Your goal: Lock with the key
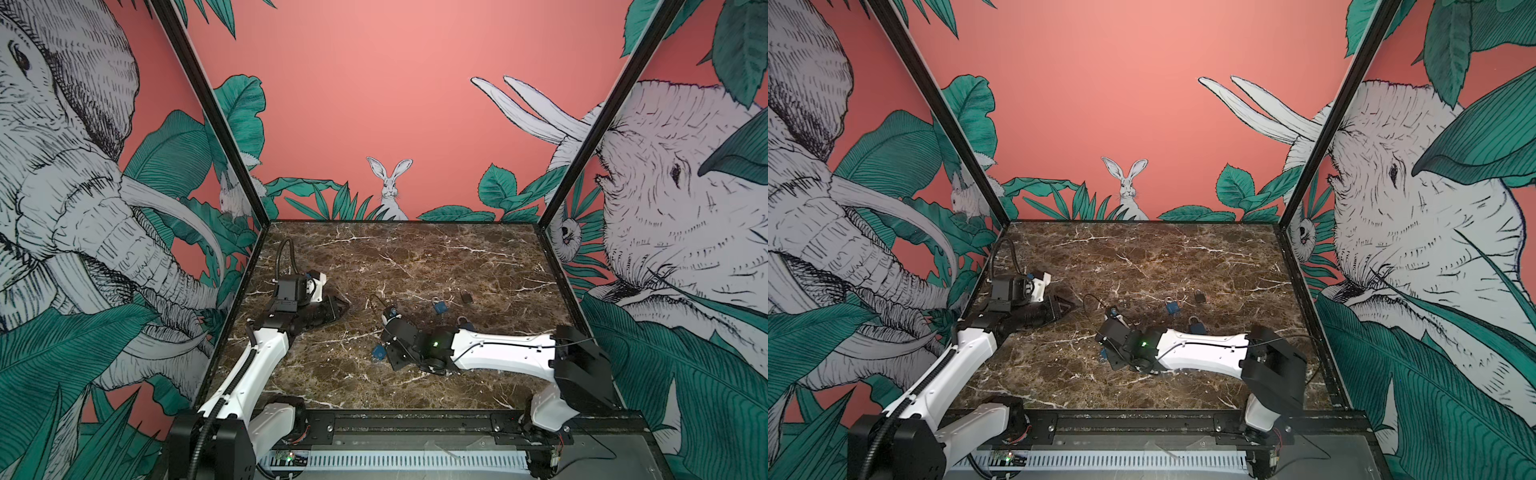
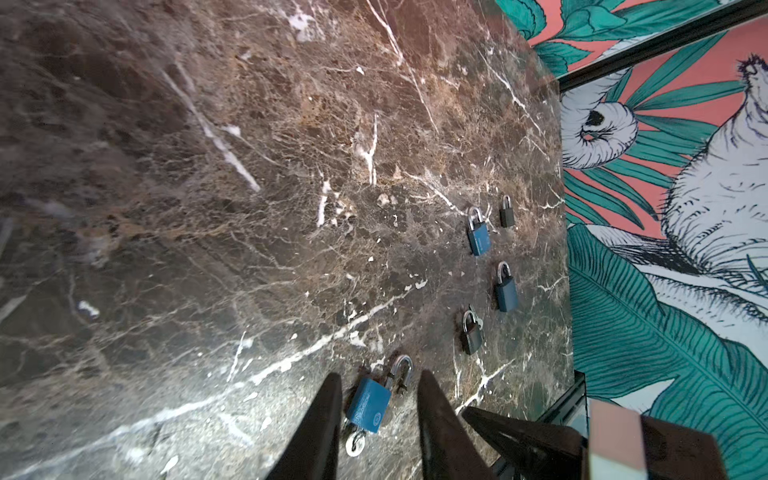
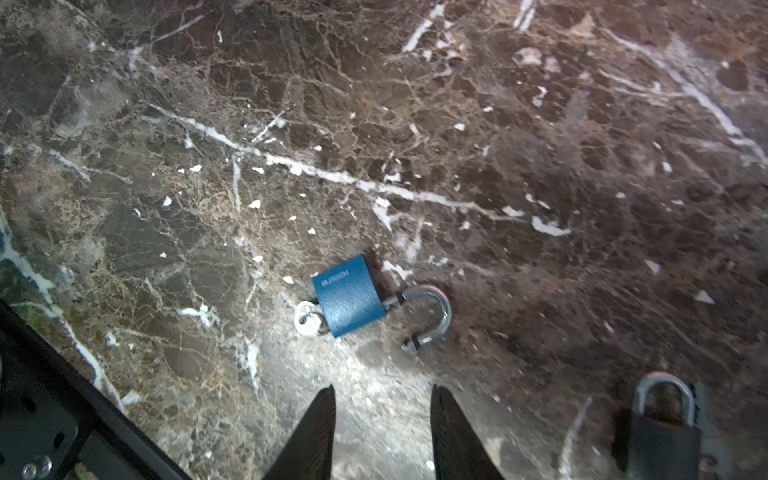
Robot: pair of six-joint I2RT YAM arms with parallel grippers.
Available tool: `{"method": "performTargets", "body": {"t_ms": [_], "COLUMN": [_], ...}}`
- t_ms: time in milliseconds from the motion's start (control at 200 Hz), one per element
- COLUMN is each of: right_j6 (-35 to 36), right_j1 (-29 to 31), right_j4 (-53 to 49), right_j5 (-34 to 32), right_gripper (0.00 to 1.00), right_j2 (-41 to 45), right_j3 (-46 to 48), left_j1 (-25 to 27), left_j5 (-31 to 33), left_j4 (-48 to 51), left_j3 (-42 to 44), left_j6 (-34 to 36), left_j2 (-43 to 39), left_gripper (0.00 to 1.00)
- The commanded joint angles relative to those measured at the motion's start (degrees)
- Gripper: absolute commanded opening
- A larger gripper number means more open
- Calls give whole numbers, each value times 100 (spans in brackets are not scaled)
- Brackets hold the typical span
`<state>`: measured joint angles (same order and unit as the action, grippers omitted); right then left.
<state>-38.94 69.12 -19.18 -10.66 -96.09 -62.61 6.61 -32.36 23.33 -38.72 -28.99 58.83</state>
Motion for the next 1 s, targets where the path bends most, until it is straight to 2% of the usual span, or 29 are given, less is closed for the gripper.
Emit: {"method": "performTargets", "body": {"t_ms": [0,205,225,355,565,995], "right_j6": [100,276,277,273,194,252], "right_j1": [31,49,49,42,24,-410], "right_j4": [-188,-313,-322,-803,-1287,-1122], "right_j5": [-27,223,258,293,294,438], "right_gripper": [39,36,35,32,27,19], "right_j2": [-311,-840,-882,-1078,-983,-1248], "right_j3": [-360,-943,-981,-1215,-1053,-919], "left_j1": [-148,-313,-325,-347,-356,-353], "left_j5": [-165,-165,-343,-471,-533,-483], "left_j4": [319,383,383,259,104,-37], "left_j3": [75,248,266,390,446,408], "left_j6": [126,66,39,-88,-132,-138], "left_j2": [-303,-699,-738,-829,-782,-492], "left_gripper": [34,34,34,34,35,35]}}
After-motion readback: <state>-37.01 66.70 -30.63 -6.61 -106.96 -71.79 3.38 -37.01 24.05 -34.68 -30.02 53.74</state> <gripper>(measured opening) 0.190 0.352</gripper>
